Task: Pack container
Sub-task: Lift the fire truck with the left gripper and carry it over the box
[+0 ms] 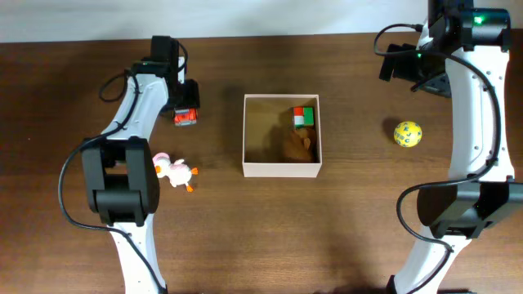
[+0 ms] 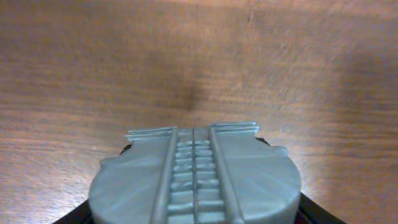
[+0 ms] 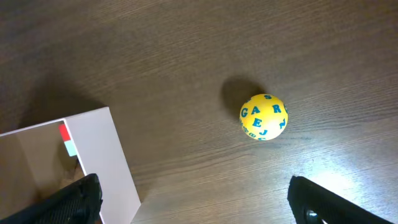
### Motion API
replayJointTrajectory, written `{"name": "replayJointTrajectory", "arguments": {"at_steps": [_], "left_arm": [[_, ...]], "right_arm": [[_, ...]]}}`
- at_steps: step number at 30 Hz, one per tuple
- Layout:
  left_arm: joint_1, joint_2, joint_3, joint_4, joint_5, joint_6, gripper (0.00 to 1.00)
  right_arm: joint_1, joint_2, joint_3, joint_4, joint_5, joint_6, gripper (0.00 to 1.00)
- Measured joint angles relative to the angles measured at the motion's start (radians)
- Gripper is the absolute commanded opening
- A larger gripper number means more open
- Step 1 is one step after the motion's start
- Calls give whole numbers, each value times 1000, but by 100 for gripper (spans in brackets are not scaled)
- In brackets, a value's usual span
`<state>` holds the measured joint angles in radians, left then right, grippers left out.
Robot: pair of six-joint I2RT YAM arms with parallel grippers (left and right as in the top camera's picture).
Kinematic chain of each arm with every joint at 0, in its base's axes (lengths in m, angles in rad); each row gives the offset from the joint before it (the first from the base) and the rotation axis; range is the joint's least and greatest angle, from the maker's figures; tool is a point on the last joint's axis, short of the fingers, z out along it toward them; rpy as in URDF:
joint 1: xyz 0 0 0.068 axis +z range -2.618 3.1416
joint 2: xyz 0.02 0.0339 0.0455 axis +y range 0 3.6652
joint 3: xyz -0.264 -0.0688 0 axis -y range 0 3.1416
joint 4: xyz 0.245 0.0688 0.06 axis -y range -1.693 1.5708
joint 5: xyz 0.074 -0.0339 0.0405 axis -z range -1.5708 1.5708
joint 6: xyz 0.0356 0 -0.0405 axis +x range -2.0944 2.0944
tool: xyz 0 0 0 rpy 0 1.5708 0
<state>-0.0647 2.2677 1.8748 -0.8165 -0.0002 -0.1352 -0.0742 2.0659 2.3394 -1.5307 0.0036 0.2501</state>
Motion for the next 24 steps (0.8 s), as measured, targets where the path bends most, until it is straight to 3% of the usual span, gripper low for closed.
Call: {"name": "replayJointTrajectory", "arguments": {"at_steps": [10,24], "left_arm": [[0,1,63,-78,1,0,50],[-41,3,461,-318,97,-4,49]], "right_arm": [[0,0,0,0,0,0,99],[0,0,0,0,0,0,99]]}}
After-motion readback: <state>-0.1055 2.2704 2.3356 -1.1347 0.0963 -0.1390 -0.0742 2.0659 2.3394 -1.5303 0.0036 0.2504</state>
